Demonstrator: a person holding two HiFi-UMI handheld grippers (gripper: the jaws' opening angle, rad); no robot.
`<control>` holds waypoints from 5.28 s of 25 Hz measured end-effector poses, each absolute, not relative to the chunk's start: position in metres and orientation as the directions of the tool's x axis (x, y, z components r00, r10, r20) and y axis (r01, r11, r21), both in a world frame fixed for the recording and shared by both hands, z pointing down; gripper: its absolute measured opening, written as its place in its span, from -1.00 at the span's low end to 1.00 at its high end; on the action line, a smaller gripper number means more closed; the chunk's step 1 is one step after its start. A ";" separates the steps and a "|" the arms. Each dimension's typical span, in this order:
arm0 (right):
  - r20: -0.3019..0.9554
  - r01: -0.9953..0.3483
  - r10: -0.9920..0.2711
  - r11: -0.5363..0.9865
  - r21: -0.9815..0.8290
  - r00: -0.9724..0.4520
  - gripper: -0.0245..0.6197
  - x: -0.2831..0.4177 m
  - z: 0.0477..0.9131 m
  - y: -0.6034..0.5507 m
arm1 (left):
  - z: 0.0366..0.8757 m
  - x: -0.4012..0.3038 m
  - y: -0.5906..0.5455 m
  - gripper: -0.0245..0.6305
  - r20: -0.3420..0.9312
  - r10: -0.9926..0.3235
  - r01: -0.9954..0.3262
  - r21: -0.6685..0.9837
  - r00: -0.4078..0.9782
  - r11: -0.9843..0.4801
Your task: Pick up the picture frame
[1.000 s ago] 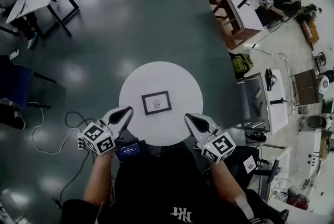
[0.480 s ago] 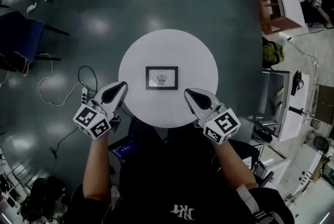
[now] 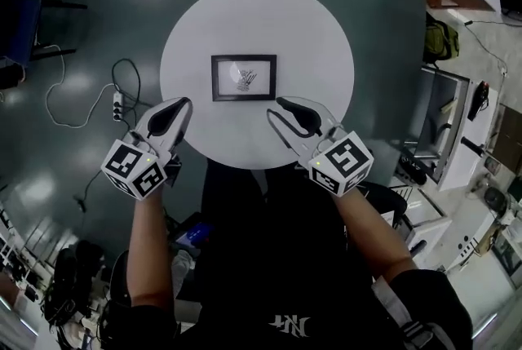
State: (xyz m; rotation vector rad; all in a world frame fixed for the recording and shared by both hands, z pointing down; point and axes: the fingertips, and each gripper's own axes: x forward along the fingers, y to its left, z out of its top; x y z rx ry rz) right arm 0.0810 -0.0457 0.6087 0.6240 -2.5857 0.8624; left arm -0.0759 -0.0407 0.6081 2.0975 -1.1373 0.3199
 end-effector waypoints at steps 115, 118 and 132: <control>0.135 -0.785 -0.780 0.619 0.025 -0.611 -0.78 0.077 0.202 -0.168 | 0.209 -0.056 -0.149 -0.67 0.329 -0.843 -0.882 -0.053 0.426 -0.467; 0.085 -0.783 -0.782 0.621 0.033 -0.617 -0.78 0.079 0.175 -0.162 | 0.173 -0.056 -0.148 -0.67 0.287 -0.858 -0.878 -0.098 0.425 -0.468; -0.137 -0.800 -0.788 0.591 0.101 -0.600 -0.79 0.112 0.055 -0.122 | 0.052 -0.023 -0.107 -0.68 0.103 -0.885 -0.847 -0.259 0.454 -0.464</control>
